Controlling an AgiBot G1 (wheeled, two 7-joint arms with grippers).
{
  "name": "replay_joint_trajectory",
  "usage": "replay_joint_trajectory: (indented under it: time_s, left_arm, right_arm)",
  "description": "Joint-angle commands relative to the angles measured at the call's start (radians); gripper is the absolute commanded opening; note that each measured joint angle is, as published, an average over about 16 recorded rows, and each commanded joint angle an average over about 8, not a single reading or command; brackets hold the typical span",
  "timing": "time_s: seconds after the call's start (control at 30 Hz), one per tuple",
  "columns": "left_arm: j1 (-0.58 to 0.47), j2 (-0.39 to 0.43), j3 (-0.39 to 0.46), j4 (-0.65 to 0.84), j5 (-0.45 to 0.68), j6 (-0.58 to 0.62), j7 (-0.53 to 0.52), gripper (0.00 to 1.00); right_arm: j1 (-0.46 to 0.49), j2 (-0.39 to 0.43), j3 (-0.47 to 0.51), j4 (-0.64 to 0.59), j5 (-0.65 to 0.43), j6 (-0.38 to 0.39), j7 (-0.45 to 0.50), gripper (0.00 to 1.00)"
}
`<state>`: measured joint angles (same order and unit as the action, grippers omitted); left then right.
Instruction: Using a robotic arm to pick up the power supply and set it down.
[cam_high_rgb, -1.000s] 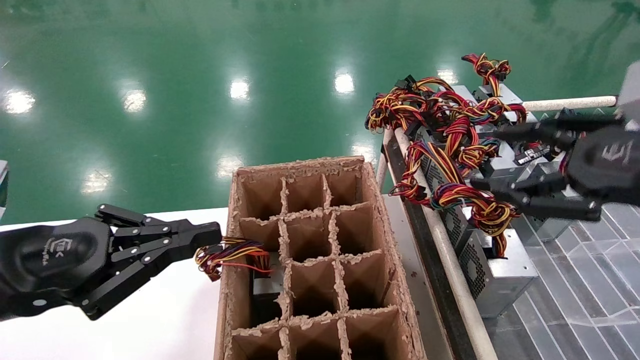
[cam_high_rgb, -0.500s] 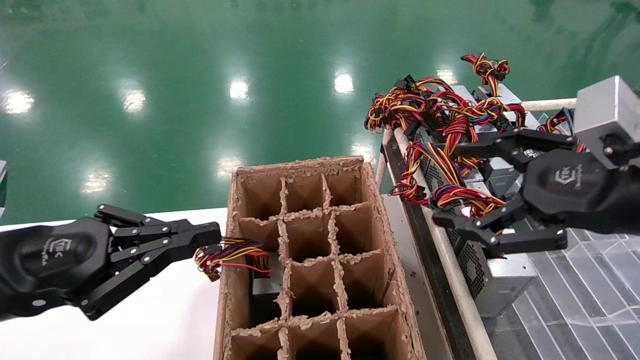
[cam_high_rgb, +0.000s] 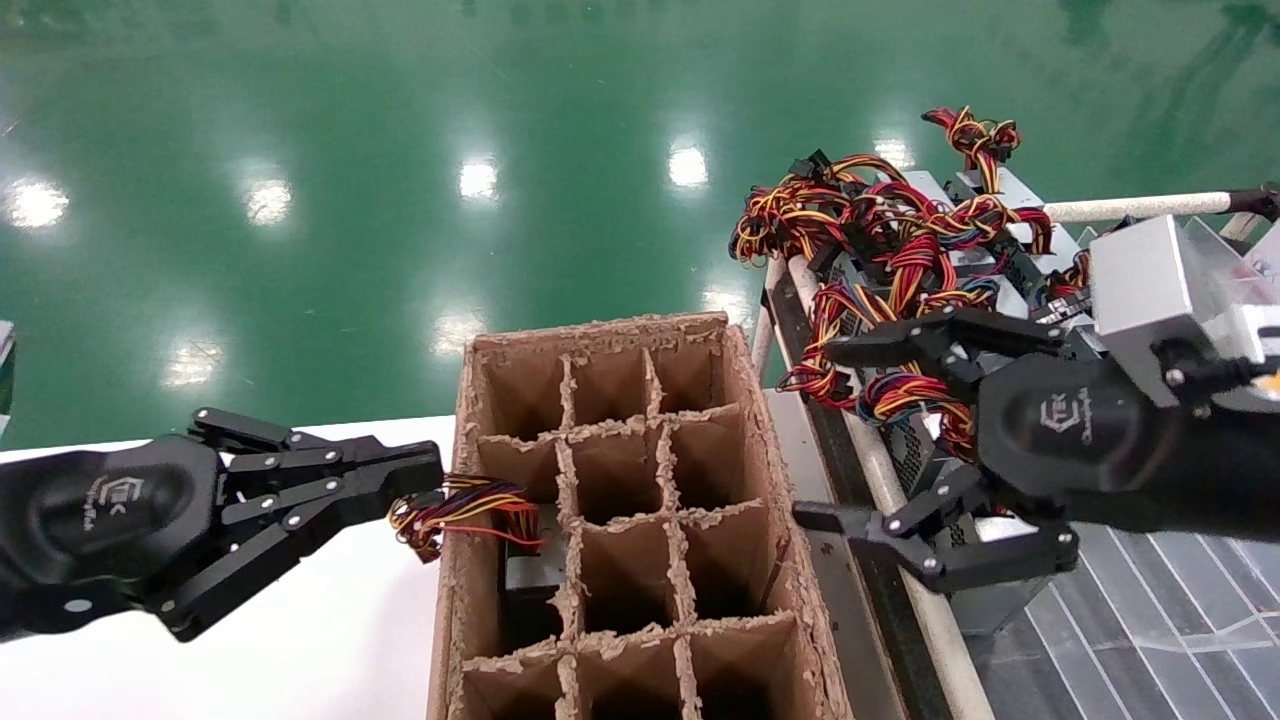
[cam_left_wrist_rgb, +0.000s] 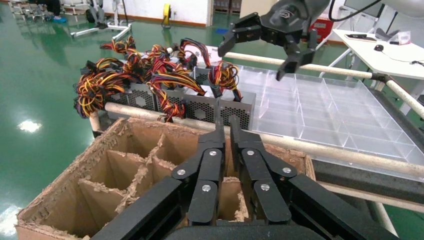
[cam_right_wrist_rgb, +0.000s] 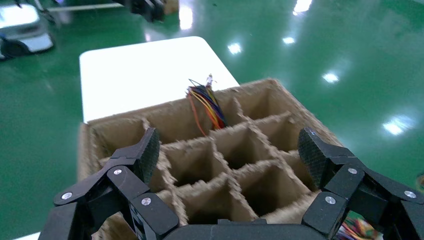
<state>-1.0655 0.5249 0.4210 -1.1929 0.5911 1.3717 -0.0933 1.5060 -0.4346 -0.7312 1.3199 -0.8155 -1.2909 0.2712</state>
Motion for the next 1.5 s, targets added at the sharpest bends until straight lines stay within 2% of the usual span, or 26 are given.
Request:
replay_joint_trajectory:
  time_s: [0.03, 1.03, 1.2, 1.5]
  left_arm:
    - [0.000, 0.000, 0.000, 0.000, 0.000, 0.000, 0.000, 1.00]
    - [0.000, 0.000, 0.000, 0.000, 0.000, 0.000, 0.000, 1.00]
    - [0.000, 0.000, 0.000, 0.000, 0.000, 0.000, 0.000, 1.00]
    - [0.000, 0.000, 0.000, 0.000, 0.000, 0.000, 0.000, 1.00]
  right_arm:
    - [-0.029, -0.012, 0.031, -0.002, 0.006, -0.014, -0.006, 1.00]
    - [-0.434, -0.177, 0.454, -0.036, 0.085, -0.205, -0.084, 1.00]
    - [-0.463, -0.189, 0.484, -0.038, 0.090, -0.218, -0.089, 1.00]
    - [-0.449, -0.184, 0.470, -0.038, 0.091, -0.213, -0.086, 1.00]
